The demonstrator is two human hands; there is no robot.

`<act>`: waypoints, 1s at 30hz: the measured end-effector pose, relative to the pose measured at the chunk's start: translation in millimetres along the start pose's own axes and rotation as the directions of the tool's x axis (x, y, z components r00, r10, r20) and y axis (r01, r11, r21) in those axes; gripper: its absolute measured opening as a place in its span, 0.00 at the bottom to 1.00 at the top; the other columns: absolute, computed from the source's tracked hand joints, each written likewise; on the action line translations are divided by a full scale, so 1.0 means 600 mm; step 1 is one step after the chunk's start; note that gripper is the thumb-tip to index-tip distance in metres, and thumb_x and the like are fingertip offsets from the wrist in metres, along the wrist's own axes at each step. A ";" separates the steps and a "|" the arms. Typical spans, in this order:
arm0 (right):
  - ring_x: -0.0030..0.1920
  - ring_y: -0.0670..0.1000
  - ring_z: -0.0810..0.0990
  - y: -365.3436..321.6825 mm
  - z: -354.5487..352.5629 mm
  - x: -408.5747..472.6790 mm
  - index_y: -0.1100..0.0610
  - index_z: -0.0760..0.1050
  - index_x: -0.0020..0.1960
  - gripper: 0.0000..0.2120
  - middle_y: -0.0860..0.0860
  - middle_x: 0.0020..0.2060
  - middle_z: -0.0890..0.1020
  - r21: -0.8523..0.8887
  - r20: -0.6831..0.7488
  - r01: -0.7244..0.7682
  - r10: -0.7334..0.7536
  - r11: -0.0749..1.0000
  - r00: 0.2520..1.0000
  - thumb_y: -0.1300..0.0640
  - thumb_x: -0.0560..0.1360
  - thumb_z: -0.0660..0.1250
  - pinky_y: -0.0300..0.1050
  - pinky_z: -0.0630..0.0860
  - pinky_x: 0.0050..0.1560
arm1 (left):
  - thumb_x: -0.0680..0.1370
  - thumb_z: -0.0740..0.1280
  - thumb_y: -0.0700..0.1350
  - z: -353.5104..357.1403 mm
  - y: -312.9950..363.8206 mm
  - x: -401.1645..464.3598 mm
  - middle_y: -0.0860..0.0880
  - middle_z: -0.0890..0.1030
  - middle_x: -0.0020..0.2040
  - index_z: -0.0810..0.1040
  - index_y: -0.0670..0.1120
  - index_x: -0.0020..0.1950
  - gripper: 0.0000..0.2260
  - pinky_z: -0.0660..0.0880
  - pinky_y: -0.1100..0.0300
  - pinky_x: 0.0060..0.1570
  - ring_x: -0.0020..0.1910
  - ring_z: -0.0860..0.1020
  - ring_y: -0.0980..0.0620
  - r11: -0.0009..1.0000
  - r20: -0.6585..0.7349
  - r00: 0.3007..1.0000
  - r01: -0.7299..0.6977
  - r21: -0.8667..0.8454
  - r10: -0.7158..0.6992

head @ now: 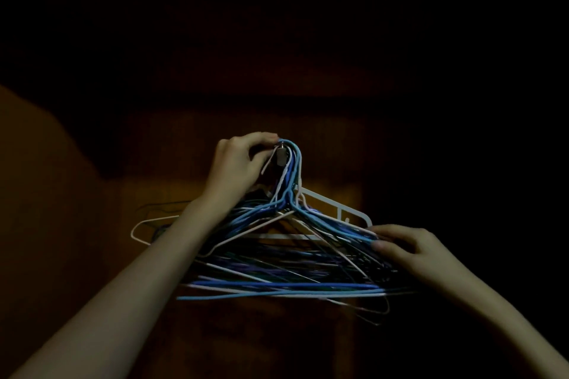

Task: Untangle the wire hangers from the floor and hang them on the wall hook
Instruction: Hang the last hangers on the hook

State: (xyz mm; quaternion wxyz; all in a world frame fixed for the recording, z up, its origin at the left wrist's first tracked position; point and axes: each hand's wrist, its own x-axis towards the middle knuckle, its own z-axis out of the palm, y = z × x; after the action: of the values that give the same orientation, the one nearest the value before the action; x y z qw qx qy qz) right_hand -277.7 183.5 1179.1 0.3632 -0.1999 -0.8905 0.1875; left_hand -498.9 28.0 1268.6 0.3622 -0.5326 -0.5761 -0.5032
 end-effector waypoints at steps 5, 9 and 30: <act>0.51 0.39 0.72 -0.003 0.005 -0.014 0.41 0.65 0.68 0.19 0.38 0.48 0.70 -0.246 -0.036 0.033 -0.043 0.969 0.998 0.45 0.77 0.57 0.37 0.72 0.52 | 0.77 0.65 0.38 -0.007 0.014 -0.005 0.49 0.82 0.55 0.78 0.47 0.59 0.12 0.73 0.61 0.56 0.54 0.79 0.52 0.993 0.065 0.998 -0.020 0.119 0.012; 0.53 0.39 0.69 -0.012 0.010 -0.027 0.39 0.56 0.72 0.22 0.40 0.51 0.67 -0.333 -0.001 0.066 -0.071 0.941 0.998 0.43 0.78 0.54 0.36 0.70 0.54 | 0.78 0.61 0.39 -0.007 0.046 -0.011 0.50 0.79 0.61 0.75 0.51 0.65 0.17 0.73 0.56 0.53 0.48 0.80 0.45 0.970 0.115 0.993 -0.047 0.237 0.020; 0.65 0.46 0.68 -0.053 0.010 -0.072 0.46 0.56 0.73 0.29 0.45 0.67 0.67 -0.479 -0.068 -0.063 0.035 0.876 0.997 0.40 0.76 0.59 0.46 0.67 0.65 | 0.78 0.59 0.35 -0.010 0.048 -0.029 0.50 0.61 0.76 0.59 0.48 0.76 0.26 0.56 0.60 0.70 0.74 0.59 0.52 0.993 0.324 0.939 0.101 0.058 -0.114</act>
State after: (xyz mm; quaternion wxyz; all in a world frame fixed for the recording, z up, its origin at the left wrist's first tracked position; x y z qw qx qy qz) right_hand -260.4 134.3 1165.7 0.3229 -0.3114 -0.8930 -0.0359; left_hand -468.3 15.6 1259.3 0.2446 -0.5687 -0.6665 -0.4153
